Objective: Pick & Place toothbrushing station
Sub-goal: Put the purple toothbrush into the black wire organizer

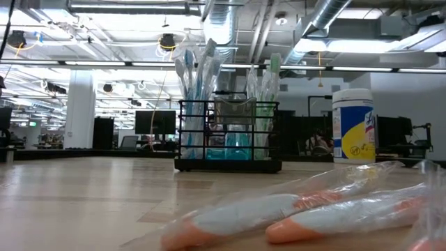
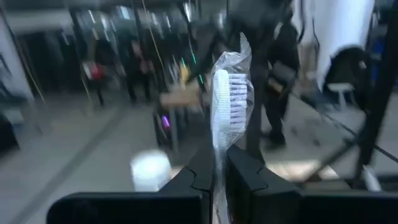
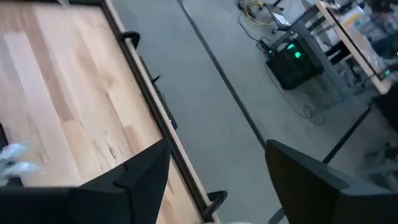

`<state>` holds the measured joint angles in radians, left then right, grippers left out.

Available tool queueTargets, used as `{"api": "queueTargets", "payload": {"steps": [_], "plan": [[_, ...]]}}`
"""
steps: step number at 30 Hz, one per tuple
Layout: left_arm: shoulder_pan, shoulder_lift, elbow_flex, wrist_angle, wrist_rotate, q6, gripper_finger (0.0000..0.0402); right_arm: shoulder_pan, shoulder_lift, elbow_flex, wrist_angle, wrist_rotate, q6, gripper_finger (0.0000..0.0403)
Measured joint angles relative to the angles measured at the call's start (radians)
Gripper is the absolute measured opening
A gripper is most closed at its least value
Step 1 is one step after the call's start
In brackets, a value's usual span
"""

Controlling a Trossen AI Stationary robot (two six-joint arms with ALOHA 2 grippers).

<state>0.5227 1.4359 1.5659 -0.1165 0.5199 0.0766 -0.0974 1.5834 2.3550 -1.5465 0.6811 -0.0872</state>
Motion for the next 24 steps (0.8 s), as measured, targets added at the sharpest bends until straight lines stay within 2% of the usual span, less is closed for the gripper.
{"api": "queueTargets", "payload": {"steps": [6, 12, 15, 20, 24], "plan": [[-0.083, -0.131, -0.221, 0.296, -0.201, -0.051, 0.0007, 0.003, -0.093, -0.019, -0.025, -0.01, 0.146, 0.0246], [-0.19, -0.284, -0.598, 0.607, -0.481, -0.074, 0.0007, 0.005, -0.182, -0.037, -0.025, -0.01, 0.287, 0.024], [-0.211, -0.332, -0.776, 0.761, -0.584, -0.099, 0.0007, 0.005, -0.201, -0.039, -0.025, -0.01, 0.345, 0.0236], [-0.21, -0.351, -1.021, 1.021, -0.657, -0.204, 0.0007, 0.003, -0.212, -0.038, -0.025, -0.007, 0.385, 0.0224], [-0.24, -0.335, -1.147, 1.179, -0.682, -0.264, 0.0007, 0.003, -0.201, -0.039, -0.025, -0.005, 0.387, 0.0212]]}}
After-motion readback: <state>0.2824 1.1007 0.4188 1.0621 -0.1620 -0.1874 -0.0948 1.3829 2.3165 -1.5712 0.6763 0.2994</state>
